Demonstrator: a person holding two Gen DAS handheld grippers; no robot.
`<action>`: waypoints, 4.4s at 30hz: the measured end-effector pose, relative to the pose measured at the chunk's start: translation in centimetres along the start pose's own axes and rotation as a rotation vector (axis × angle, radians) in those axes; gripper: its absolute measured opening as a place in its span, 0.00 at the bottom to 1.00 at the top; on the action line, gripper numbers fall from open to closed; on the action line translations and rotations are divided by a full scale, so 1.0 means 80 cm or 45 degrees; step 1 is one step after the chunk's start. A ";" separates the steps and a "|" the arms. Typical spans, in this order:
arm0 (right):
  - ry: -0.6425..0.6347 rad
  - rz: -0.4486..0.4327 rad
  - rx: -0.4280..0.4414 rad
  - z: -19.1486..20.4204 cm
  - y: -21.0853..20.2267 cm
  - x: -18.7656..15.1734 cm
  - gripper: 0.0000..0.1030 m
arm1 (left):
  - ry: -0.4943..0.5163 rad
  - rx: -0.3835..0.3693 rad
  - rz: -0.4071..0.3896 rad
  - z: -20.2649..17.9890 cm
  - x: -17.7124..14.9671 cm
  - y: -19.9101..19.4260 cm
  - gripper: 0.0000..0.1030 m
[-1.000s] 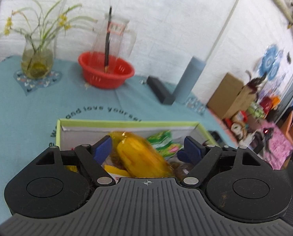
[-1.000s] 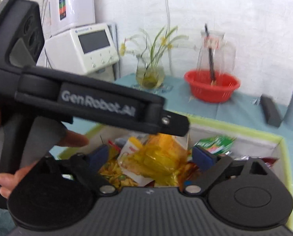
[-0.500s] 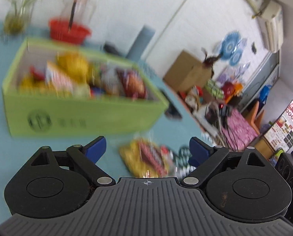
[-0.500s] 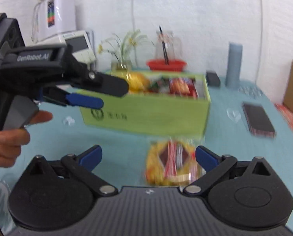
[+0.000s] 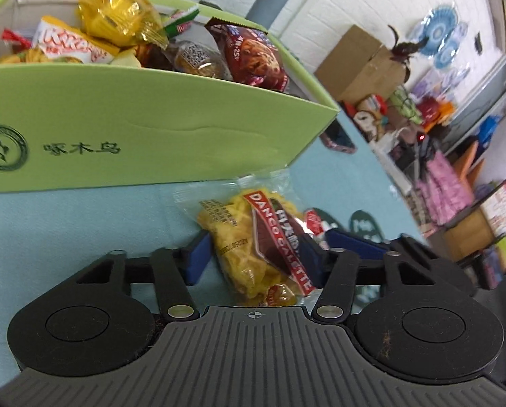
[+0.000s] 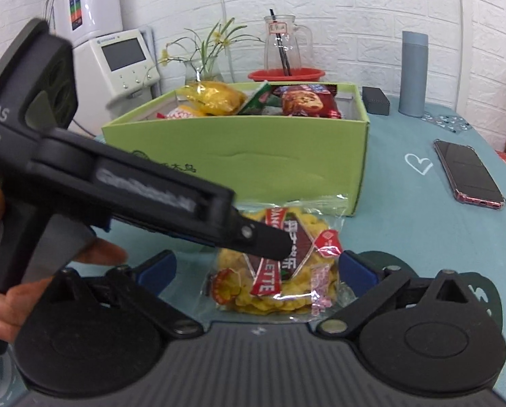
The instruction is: Organize snacks
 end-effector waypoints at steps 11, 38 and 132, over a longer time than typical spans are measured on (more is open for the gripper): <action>-0.083 -0.031 0.155 0.099 -0.065 -0.038 0.97 | -0.045 0.128 -0.055 0.014 -0.077 -0.101 0.38; -0.033 0.064 0.098 0.085 -0.050 -0.047 0.97 | 0.023 0.036 -0.069 0.002 -0.101 -0.114 0.70; 0.451 -0.406 -0.522 -0.015 -0.391 -0.179 0.99 | 0.560 0.360 -0.615 -0.227 -0.293 -0.295 0.90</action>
Point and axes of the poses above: each gripper's, at about its wrist camera, not at the fingertips, and y roughly the way its jaws point, z to its left, x to its top, the point moved 9 cm from there along y, roughly the way its jaws point, and after that the axes turned 14 degrees about -x, right-handed, at the moved point
